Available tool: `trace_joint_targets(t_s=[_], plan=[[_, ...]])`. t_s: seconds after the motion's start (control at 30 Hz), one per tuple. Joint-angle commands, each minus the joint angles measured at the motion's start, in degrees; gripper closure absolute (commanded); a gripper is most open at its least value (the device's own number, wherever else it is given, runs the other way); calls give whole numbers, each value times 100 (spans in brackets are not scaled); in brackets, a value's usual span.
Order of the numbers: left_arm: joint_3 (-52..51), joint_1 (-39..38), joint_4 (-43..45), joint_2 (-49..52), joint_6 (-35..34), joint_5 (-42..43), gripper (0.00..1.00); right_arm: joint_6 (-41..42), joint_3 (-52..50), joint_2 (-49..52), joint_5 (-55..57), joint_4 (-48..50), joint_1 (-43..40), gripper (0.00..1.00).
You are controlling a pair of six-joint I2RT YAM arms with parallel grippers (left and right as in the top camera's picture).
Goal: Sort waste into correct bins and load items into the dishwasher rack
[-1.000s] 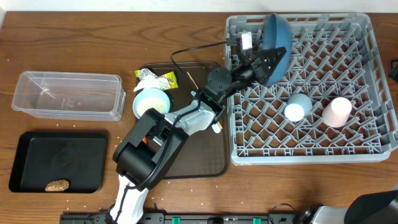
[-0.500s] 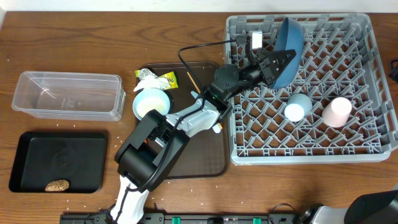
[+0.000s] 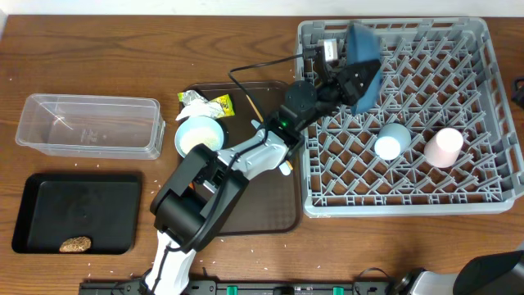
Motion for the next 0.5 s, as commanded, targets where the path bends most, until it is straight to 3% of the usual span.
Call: trace_joint_targets(t_s=[0.0, 0.17, 0.23, 0.33, 0.47], plan=[[120, 127, 24, -162, 2, 245, 2, 17, 7, -90, 4, -2, -24, 62], [120, 236, -573, -457, -140, 402, 2, 17, 7, -90, 26, 11, -24, 58], [120, 273, -1532, -756, -85, 256, 2, 17, 7, -90, 33, 15, -24, 57], [122, 280, -3353, -1412, 608, -431, 2, 17, 7, -90, 46, 17, -24, 56], [122, 315, -4924, -2149, 1327, -1244, 2, 17, 7, -90, 44, 17, -24, 55]])
